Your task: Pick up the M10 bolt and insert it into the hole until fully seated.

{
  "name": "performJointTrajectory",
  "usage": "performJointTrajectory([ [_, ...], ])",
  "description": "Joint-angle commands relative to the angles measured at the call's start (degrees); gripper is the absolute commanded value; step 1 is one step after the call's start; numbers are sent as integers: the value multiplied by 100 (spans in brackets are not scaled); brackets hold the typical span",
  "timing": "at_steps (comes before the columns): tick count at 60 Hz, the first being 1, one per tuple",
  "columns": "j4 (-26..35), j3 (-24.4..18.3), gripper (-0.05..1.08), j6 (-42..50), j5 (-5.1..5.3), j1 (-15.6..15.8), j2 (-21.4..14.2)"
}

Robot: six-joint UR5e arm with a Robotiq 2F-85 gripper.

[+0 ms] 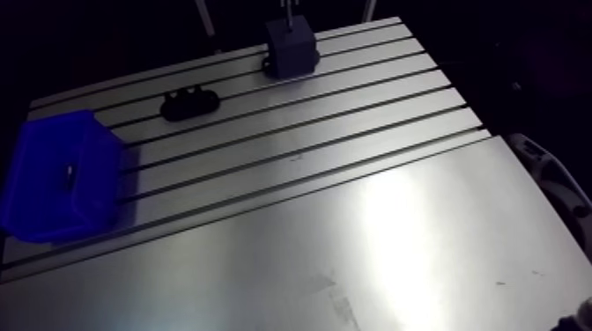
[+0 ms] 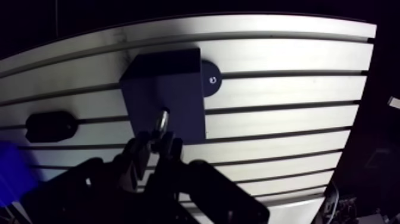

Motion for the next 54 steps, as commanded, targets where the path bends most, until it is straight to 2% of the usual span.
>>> performJointTrajectory([
  [1,0,0,108,0,-8,-8,4],
  [54,-44,17,108,8,0,2,31],
])
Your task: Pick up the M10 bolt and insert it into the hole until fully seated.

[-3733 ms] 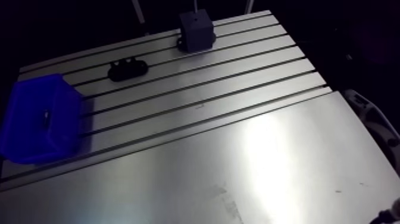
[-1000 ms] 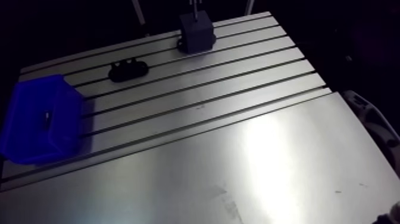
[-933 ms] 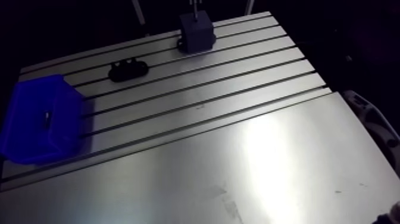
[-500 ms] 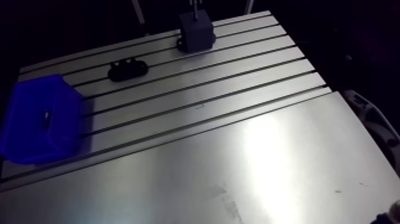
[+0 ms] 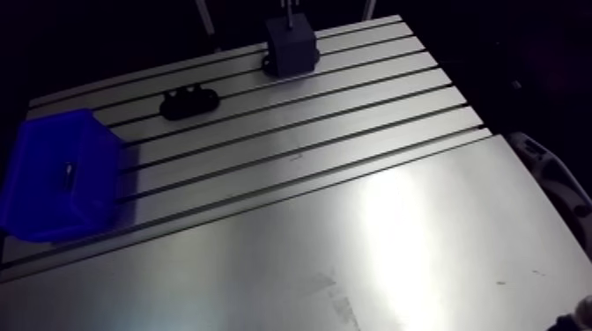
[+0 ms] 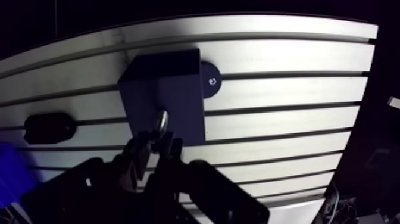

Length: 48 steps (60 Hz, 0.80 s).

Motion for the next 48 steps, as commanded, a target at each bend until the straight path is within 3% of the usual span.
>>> performJointTrajectory([
  [1,-13,3,108,3,1,0,13],
  [48,-30,153,107,20,-1,0,50],
])
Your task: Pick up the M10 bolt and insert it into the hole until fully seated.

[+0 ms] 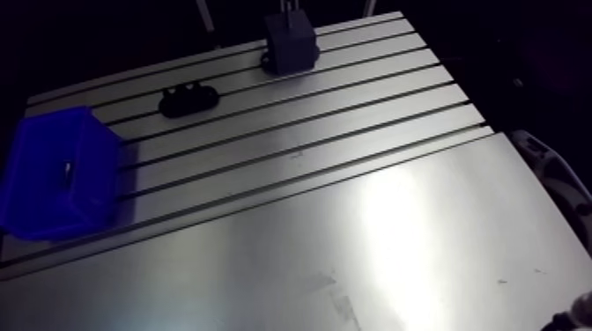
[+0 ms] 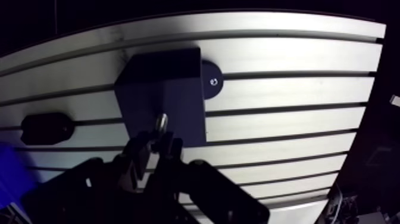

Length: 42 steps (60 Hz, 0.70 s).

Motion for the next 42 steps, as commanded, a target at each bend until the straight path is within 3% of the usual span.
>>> performJointTrajectory([
  [1,-12,75,107,13,-4,-3,1],
  [2,-5,75,102,-2,-4,-3,1],
  [3,-5,76,88,-27,-4,-3,1],
  [4,-5,76,88,-27,-4,-3,1],
  [5,-4,76,56,-38,-19,5,1],
  [6,-4,76,56,-38,-19,5,1],
  [7,-4,76,12,-62,-14,6,-7],
  [9,-12,83,5,-73,-13,-1,-15],
  [13,-21,109,0,-74,-13,-3,-57],
  [35,-240,87,0,-209,-22,-4,-267],
  [42,-217,-39,0,-184,3,5,-488],
])
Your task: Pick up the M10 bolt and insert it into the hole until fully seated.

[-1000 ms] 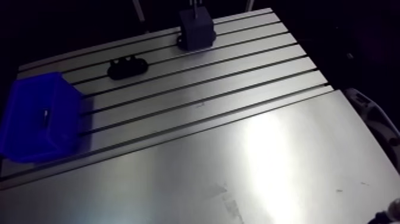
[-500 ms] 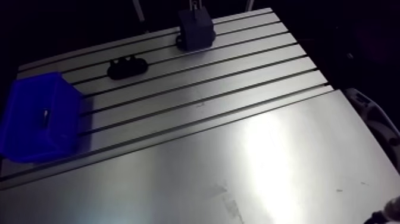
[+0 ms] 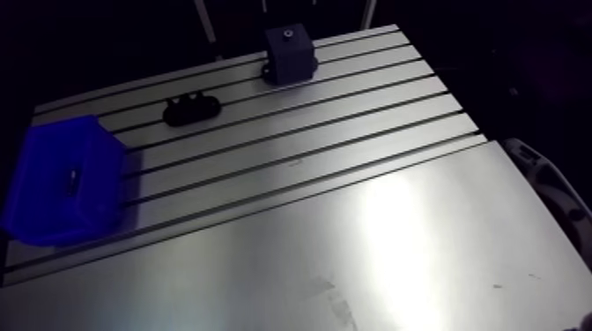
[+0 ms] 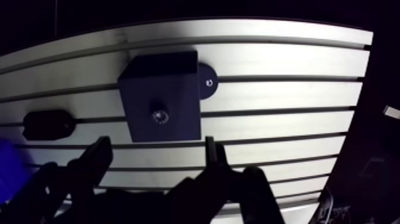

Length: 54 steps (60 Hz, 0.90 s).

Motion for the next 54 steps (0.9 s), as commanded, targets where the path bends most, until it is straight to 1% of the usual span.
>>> performJointTrajectory([
  [1,17,-173,0,30,17,26,-353],
  [6,93,-197,0,58,49,69,-503],
  [9,268,-197,0,44,76,193,-668],
  [10,268,-197,0,44,76,193,-668],
  [11,387,-190,0,42,108,278,-726],
  [12,387,-190,0,42,108,278,-726],
  [13,502,-189,0,50,120,365,-772],
  [18,692,-157,0,60,147,453,-875],
  [19,757,-124,0,75,156,481,-966],
  [20,757,-124,0,75,156,481,-966],
  [22,850,-7,0,69,166,582,-1167],
  [23,850,-7,0,69,166,582,-1167],
  [24,855,100,1,69,174,628,-1234],
  [27,834,206,1,76,183,679,-1289],
  [28,816,327,1,92,176,732,-1349],
  [29,816,327,1,92,176,732,-1349],
  [30,776,457,1,109,176,800,-1448],
  [31,776,457,1,109,176,800,-1448],
  [32,710,618,1,135,168,847,-1567],
  [33,710,618,1,135,168,847,-1567],
  [34,603,777,1,183,159,877,-1675],
  [35,603,777,1,183,159,877,-1675],
  [36,445,928,1,243,143,889,-1773],
  [37,445,928,1,243,143,889,-1773],
  [38,279,1048,1,282,148,898,-1855],
  [39,279,1048,1,282,148,898,-1855],
  [40,157,1125,1,280,156,907,-1912],
  [43,78,1197,1,289,141,973,-1987],
  [45,75,1200,1,289,148,1000,-2014],
  [54,155,1150,1,256,149,1014,-2067],
])
